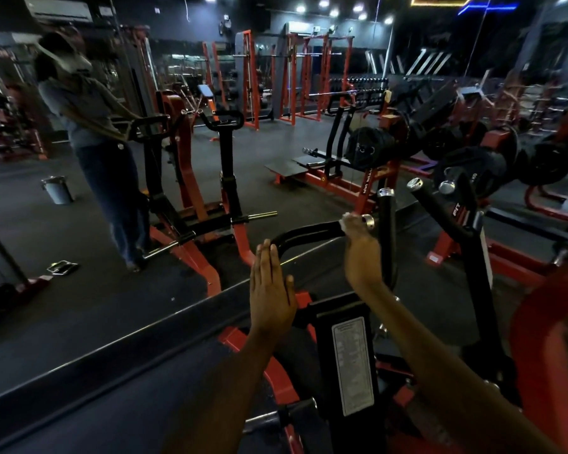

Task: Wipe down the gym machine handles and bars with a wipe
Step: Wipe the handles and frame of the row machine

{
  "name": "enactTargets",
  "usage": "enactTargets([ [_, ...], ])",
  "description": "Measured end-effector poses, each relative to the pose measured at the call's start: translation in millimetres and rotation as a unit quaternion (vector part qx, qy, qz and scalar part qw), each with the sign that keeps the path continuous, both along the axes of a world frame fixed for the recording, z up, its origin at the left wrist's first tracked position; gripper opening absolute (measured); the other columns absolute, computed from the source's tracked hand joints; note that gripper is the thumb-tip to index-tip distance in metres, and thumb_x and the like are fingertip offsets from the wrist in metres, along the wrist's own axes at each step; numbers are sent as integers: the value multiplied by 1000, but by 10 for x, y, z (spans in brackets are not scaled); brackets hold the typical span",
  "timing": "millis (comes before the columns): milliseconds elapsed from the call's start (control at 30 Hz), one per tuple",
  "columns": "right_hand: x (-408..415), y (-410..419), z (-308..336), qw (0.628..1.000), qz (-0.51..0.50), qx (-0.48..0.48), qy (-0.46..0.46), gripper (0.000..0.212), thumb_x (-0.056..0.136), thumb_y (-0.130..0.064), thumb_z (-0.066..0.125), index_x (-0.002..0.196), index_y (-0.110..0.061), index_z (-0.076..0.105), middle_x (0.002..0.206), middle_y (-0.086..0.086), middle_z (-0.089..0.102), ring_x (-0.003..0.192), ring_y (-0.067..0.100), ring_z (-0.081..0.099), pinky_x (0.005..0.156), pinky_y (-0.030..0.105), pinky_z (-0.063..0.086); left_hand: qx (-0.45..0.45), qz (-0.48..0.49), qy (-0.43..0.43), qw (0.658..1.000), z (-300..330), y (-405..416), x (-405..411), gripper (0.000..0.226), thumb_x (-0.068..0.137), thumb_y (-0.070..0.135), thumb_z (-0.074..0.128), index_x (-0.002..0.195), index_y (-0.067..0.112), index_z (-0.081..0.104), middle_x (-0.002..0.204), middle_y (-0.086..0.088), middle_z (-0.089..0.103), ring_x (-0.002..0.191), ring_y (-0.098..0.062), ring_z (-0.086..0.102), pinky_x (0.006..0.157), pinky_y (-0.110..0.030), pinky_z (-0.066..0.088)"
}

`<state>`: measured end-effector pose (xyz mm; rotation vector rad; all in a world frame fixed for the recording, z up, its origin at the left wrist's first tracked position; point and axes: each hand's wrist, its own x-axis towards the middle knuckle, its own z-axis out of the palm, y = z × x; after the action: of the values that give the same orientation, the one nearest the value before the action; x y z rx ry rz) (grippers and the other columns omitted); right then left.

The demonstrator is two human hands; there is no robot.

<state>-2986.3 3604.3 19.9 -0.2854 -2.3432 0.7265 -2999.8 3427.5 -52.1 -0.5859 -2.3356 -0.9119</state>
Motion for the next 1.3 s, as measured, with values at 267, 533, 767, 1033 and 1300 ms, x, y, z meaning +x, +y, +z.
enactTargets([
  [267, 433, -472, 69, 996, 19, -70, 50, 24, 85, 8, 51, 95, -4, 70, 86, 10, 69, 80, 17, 65, 80, 21, 49, -52, -73, -40, 995, 184, -215, 86, 66, 100, 47, 22, 152, 13, 1, 161, -2, -4, 149, -15, -5, 121, -33, -1],
  [533, 917, -1284, -47, 991, 21, -126, 31, 17, 81, 4, 58, 86, -9, 68, 74, -2, 65, 72, 11, 62, 67, 17, 47, -98, -19, -113, 989, 445, -1222, 275, 46, 99, 29, 47, 141, 10, 45, 149, -8, 42, 140, -24, 33, 115, -37, 20],
  [767, 860, -2180, -501, 998, 28, -52, -13, 13, 73, 2, 63, 84, -2, 69, 82, 14, 68, 76, 27, 63, 71, 28, 43, -130, 6, -178, 975, 187, -2074, 540, 42, 100, 30, 46, 137, 12, 49, 141, -7, 51, 131, -23, 44, 112, -34, 25],
  [1033, 304, -2634, -839, 992, 65, -64, -83, 16, 80, -3, 56, 87, -4, 70, 82, 6, 68, 77, 16, 62, 68, 4, 33, -173, -18, -234, 957, -290, -2581, 42, 42, 97, 27, 49, 138, 17, 48, 143, -2, 49, 134, -17, 41, 114, -34, 25],
  [1300, -840, -2681, -1014, 990, 15, -100, -98, 20, 76, -10, 50, 79, -5, 69, 76, 1, 68, 71, 6, 55, 66, -7, 28, -224, -64, -235, 944, -361, -2582, -1261, 41, 100, 31, 42, 138, 17, 47, 144, -1, 47, 135, -16, 39, 117, -36, 23],
])
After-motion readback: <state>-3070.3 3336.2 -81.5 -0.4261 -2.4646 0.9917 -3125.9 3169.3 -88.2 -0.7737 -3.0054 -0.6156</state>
